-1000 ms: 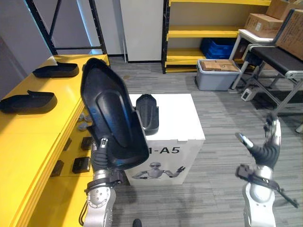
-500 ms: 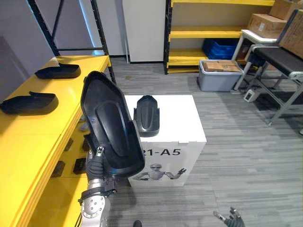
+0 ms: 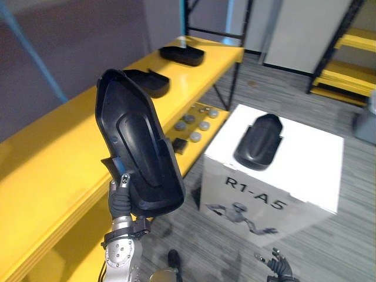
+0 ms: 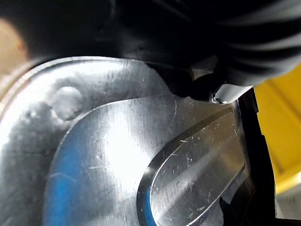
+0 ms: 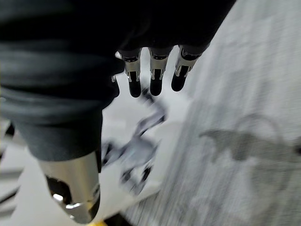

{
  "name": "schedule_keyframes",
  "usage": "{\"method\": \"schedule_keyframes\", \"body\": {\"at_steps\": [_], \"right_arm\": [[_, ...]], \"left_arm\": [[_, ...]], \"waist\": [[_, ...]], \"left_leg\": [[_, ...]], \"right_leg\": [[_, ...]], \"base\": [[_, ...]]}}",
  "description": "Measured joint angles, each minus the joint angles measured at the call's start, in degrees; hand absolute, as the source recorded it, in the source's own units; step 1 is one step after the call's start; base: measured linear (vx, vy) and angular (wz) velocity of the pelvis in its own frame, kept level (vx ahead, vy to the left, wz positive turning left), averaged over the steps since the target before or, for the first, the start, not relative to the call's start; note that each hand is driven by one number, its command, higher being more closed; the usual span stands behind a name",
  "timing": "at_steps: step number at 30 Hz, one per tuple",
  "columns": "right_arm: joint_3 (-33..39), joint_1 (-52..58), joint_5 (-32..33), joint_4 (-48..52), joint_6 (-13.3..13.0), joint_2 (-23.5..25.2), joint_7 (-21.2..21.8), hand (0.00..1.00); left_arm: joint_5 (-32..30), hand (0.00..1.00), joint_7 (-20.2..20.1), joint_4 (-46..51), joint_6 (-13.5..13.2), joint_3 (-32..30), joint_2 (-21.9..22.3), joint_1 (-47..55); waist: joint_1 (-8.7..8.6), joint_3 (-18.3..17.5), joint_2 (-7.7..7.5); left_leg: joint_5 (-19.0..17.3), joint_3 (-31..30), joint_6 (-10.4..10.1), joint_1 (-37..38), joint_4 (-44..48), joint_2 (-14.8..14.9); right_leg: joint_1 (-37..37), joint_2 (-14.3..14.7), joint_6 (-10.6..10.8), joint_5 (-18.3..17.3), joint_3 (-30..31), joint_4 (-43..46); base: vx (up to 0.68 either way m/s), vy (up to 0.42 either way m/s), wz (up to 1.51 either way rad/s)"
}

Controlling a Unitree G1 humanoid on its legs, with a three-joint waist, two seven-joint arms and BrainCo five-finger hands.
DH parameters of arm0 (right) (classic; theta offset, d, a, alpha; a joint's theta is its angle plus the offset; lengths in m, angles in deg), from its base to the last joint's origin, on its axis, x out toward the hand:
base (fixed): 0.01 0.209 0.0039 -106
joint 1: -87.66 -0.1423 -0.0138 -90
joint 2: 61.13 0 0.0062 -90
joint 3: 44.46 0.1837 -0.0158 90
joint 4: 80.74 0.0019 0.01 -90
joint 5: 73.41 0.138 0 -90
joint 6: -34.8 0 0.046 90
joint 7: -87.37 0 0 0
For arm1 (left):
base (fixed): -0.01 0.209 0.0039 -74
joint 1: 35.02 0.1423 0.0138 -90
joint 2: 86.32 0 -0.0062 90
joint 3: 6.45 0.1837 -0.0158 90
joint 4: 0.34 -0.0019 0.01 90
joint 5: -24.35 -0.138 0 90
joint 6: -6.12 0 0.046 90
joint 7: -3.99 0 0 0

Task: Walk over and take plastic housings, then place them on the shelf

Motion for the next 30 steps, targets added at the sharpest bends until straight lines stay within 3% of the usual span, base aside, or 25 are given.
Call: {"method": "schedule_keyframes", "body": {"at_steps": [1, 2, 4, 6, 7, 8, 9, 11, 14, 16, 17, 18, 20, 22, 23, 30], "right_arm": [[0.01, -0.77, -0.11, -0.12, -0.03, 0.00, -0.07, 0.00], [0.11, -2.67, -0.22, -1.02, 0.11, -0.97, -0.08, 0.00], [-0.05, -3.44, -0.66, -1.26, 0.59, -0.40, -0.20, 0.00], [-0.93, -3.60, -2.03, -1.33, 1.54, 0.53, -0.19, 0.00], [-2.06, -3.61, -2.39, -1.33, 1.78, 0.61, -0.14, 0.00], [-2.51, -3.63, -2.65, -1.37, 1.81, 1.07, -0.02, 0.00], [-2.53, -3.66, -2.67, -1.36, 1.82, 1.20, -0.03, 0.00], [-3.59, -3.08, -2.67, -0.96, 1.82, 1.27, -0.03, 0.00], [-3.52, 0.21, -2.61, 1.41, 1.82, 1.96, -0.08, 0.00], [-3.53, 3.07, -2.60, 2.76, 1.84, 3.17, -0.09, 0.00], [-3.53, 4.62, -2.51, 3.57, 1.87, 4.32, -0.01, 0.00], [-3.31, 5.05, -2.16, 3.99, 1.87, 4.52, 0.06, 0.00], [-3.48, 5.21, -2.02, 4.96, 1.88, 4.58, 0.06, 0.00], [-3.48, 5.04, -1.99, 6.58, 1.86, 4.58, 0.07, 0.00], [-3.44, 4.96, -1.98, 7.95, 1.83, 4.56, 0.07, 0.00], [-3.37, 5.67, -1.56, 8.34, 1.81, 6.37, 0.12, 0.00]], "left_arm": [[0.05, 1.00, 0.00, 0.02, -0.51, 0.13, 0.00, -0.60], [0.45, 1.00, 0.00, -0.14, -1.02, 0.64, 0.08, -1.47], [0.74, 1.00, -0.03, -0.38, -1.00, 1.93, -0.15, -1.57], [0.71, 1.00, -0.17, -0.40, -1.05, 3.26, -0.47, -2.54], [0.70, 1.00, -0.15, -0.53, -1.04, 4.04, -0.94, -2.94], [0.45, 1.00, -0.14, -1.71, -1.06, 4.61, -1.62, -4.88], [0.21, 1.00, -0.11, -2.32, -1.05, 4.68, -1.71, -5.55], [-0.08, 1.00, 0.55, -4.11, -1.04, 4.94, -1.69, -6.81], [-0.13, 1.00, 1.11, -4.53, -1.12, 7.93, -1.57, -7.90], [-0.15, 1.00, 1.10, -4.43, -1.14, 9.77, -1.17, -8.38], [-0.24, 1.00, 1.11, -4.34, -1.18, 10.20, -0.74, -8.36], [-0.25, 1.00, 1.12, -4.43, -1.16, 10.31, -0.06, -8.14], [-0.23, 1.00, 1.05, -4.19, -1.24, 10.87, 1.41, -8.19], [-0.21, 1.00, 0.93, -4.18, -1.30, 11.81, 1.70, -8.22], [-0.20, 1.00, 0.93, -4.18, -1.29, 11.96, 1.71, -8.19], [-1.62, 1.00, 1.21, -4.37, -0.46, 10.46, 1.62, -7.72]], "waist": [[0.23, 0.04, -0.07], [0.03, 0.94, 1.16], [0.05, 1.24, 0.69], [-0.01, 1.25, 0.86], [-0.20, 1.07, 1.24], [-0.78, 1.66, 1.27], [-1.16, 1.80, 1.32], [-1.94, 1.90, 1.33], [-2.98, 1.76, 0.76], [-2.80, 1.40, -0.47], [-2.03, 1.00, -1.47], [-2.00, 0.89, -1.33], [-1.85, 0.12, -0.26], [-0.76, -0.15, -0.12], [0.00, -0.19, -0.30], [0.29, -1.95, -2.37]], "left_leg": [[-0.03, 0.82, 0.06, -0.78, 1.54, -0.47], [0.71, 1.26, 0.54, -1.54, 3.92, -0.59], [-1.50, 1.08, 1.06, -0.46, 4.74, -2.96], [-4.04, -0.16, 1.72, 1.03, 6.31, -3.90], [-4.89, -1.05, 2.08, 1.84, 6.46, -3.90], [-5.32, -3.46, 2.00, 3.41, 5.83, -3.86], [-5.29, -4.42, 1.96, 4.16, 5.22, -3.90], [-5.16, -7.20, 1.78, 6.78, 3.03, -4.49], [-5.31, -12.78, 1.48, 8.25, 2.53, -7.30], [-6.19, -16.92, 0.73, 8.49, 3.72, -9.64], [-7.86, -19.01, 0.26, 8.38, 5.72, -10.68], [-8.97, -19.85, -0.13, 8.00, 7.38, -10.18], [-11.91, -16.02, -2.08, 6.41, 12.33, -4.23], [-11.57, -16.43, -2.55, 6.61, 12.25, -3.27], [-11.49, -16.89, -2.70, 6.96, 11.70, -3.18], [-10.49, -20.30, -3.33, 8.27, 9.18, -5.41]], "right_leg": [[0.20, -0.62, 0.94, -0.74, 0.20, -0.83], [1.06, -1.35, 2.72, -1.87, -0.31, 0.06], [0.99, -4.40, 2.39, -1.37, 0.19, 4.69], [-2.34, -7.80, -1.34, 0.87, 2.68, 17.13], [-4.89, -8.46, -4.77, 2.96, 5.44, 23.32], [-8.95, -6.69, -4.20, 0.79, 12.40, 29.96], [-10.40, -5.34, -3.99, -0.64, 14.60, 30.74], [-15.52, 0.67, -2.52, -3.86, 24.65, 28.23], [-20.78, 6.62, -1.30, -4.28, 38.48, 22.83], [-21.72, 6.91, -1.51, -3.46, 42.67, 17.56], [-20.94, 5.64, -0.33, 1.09, 41.75, 15.38], [-19.98, 5.52, 0.62, 1.04, 39.87, 15.00], [-16.13, 6.82, -0.47, 1.36, 33.58, 11.26], [-14.77, 7.34, -0.65, 1.47, 31.68, 10.74], [-14.10, 7.46, -0.65, 1.47, 31.01, 10.39], [-10.03, 5.79, -0.76, 1.55, 27.23, 6.10]], "base": [[0.17, 0.135, 0.64], [0.18, 0.167, 0.47], [0.24, 0.214, 0.39], [0.23, 0.211, 0.30], [0.22, 0.173, 0.45], [0.26, 0.190, 0.58], [0.26, 0.131, 0.68], [0.21, 0.043, 0.62], [0.18, -0.057, 1.13], [0.15, -0.167, 1.40], [0.17, -0.210, 1.19], [0.24, -0.273, 1.05], [0.19, -0.234, 1.05], [0.13, -0.178, 0.53], [0.14, -0.151, 0.31], [0.06, 0.001, 0.29]]}}
